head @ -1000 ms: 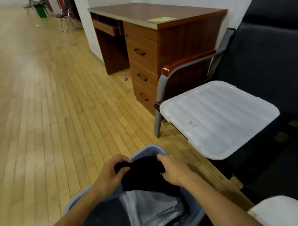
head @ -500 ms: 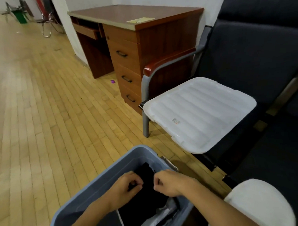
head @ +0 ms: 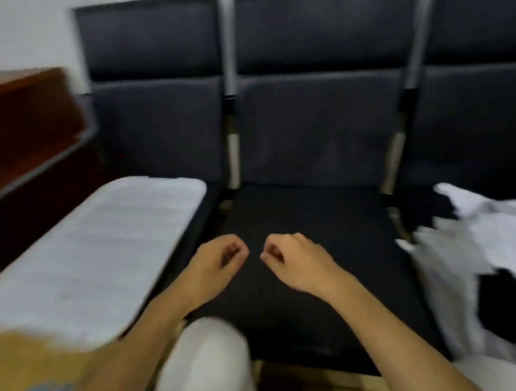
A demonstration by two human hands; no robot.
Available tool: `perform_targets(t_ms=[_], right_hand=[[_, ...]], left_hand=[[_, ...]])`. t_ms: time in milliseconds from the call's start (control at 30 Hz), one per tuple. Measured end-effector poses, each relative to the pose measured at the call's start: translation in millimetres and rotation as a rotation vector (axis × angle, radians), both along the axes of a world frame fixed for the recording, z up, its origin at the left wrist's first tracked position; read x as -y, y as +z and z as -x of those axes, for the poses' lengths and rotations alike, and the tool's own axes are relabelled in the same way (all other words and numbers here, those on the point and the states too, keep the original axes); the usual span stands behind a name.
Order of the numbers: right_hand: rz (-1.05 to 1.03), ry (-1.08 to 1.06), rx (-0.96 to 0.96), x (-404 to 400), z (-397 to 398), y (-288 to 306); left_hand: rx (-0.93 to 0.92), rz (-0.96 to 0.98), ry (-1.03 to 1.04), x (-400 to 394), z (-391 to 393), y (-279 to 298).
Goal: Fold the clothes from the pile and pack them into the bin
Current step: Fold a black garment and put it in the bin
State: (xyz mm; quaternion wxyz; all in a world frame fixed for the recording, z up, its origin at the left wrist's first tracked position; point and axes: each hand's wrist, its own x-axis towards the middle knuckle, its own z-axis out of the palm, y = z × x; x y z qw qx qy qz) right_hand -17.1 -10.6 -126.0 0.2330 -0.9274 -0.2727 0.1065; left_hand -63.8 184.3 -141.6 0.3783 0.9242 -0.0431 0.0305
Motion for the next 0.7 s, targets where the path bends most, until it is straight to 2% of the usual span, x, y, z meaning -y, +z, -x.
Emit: perform_targets(t_ms=[133, 167, 267, 333, 400, 500, 700], right_hand=[[0.324, -0.506, 0.170, 162, -56, -20], [0.375, -0.653, 0.163, 202, -61, -25], [0.309, -0.982, -0.109, 294, -58, -44], [0.313, -1.065, -0.290, 338, -48, -62], [0.289, -1.072, -0.387, 361, -39, -73], [0.234, -1.040, -0.326, 369, -38, -78], [0.411, -1.090, -0.230, 352, -40, -47]], left_hand=[[-0.115, -0.111, -0.296, 104, -87, -2], [-0.123, -0.131, -0.347, 131, -101, 0], [-0.110, -0.149, -0.421, 179, -117, -7], [-0.149, -0.252, -0.499, 199, -120, -18], [-0.157, -0.341, -0.553, 210, -123, -26], [-0.134, -0.321, -0.547, 218, -127, -23], [-0.147, -0.382, -0.548, 200, -122, -14]])
